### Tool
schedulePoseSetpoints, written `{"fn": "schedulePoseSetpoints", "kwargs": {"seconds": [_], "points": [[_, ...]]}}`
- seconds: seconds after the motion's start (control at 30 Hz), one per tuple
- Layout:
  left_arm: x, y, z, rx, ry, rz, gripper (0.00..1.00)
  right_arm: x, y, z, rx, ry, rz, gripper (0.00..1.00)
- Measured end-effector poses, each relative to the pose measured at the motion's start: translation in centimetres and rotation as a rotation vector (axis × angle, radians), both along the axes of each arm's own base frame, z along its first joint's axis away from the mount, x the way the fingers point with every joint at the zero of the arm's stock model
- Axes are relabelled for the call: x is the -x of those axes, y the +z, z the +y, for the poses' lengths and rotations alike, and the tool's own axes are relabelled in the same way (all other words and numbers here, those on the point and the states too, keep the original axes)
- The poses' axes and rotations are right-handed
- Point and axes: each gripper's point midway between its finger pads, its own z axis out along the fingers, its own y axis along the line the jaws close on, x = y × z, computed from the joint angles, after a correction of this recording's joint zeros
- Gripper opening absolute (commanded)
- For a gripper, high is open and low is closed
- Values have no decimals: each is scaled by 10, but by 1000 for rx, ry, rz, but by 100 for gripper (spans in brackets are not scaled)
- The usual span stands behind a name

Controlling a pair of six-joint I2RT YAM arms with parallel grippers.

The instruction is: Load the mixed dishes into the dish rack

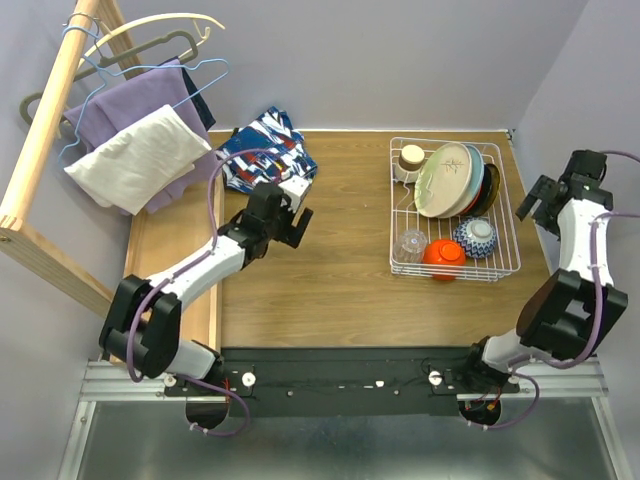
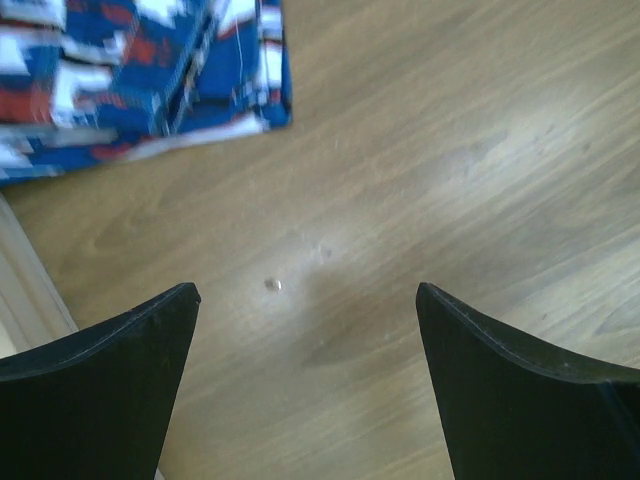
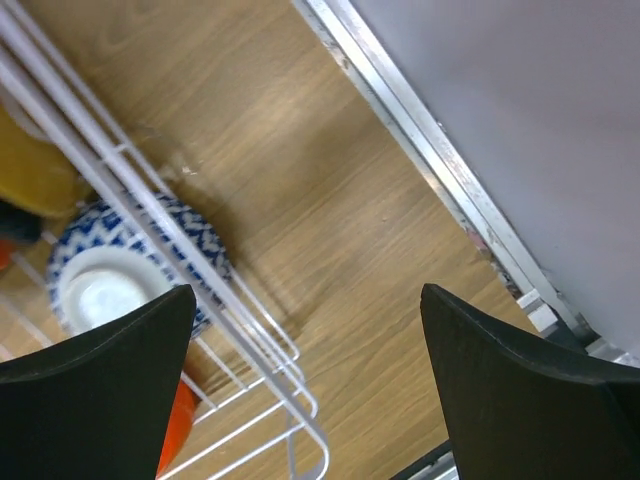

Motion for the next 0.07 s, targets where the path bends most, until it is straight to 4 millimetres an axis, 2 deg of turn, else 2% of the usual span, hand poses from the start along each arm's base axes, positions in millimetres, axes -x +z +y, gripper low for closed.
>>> {"fn": "schedulePoseSetpoints", "kwargs": {"seconds": [0.07], "points": [[5,-17,11,-16,29,32,99,0,11,5,-2,14,-37,100]]}}
